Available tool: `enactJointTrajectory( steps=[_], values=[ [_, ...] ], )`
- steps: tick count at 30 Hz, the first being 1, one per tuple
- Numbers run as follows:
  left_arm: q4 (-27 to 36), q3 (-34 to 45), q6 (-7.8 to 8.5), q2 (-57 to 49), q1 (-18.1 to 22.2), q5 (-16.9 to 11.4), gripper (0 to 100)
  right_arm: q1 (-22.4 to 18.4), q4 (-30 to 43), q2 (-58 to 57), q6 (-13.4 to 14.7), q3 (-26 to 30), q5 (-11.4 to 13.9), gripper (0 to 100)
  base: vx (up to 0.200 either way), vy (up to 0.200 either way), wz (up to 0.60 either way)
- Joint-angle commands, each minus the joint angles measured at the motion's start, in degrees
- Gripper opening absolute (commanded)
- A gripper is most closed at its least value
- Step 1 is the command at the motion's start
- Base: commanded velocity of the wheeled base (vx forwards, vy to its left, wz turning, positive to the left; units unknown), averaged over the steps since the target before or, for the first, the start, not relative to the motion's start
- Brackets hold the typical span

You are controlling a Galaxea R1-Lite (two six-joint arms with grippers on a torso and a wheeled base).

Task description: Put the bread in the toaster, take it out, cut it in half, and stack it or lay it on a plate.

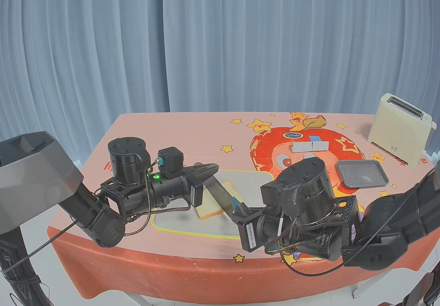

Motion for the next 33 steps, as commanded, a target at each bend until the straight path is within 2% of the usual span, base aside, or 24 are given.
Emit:
enactJointTrajectory(
  steps=[1, 33],
  values=[
    [-0.01, 0.04, -0.03, 0.10, 0.04, 0.01, 0, 0.01, -0.14, 0.04, -0.01, -0.01, -0.01, 0, 0.000, 0.000, 0.00],
    [-0.01, 0.75, 0.05, 1.68, 0.39, 0.19, 0, 0.01, -0.67, -0.22, -0.19, -0.10, -0.10, 0, 0.000, 0.000, 0.00]
  ],
)
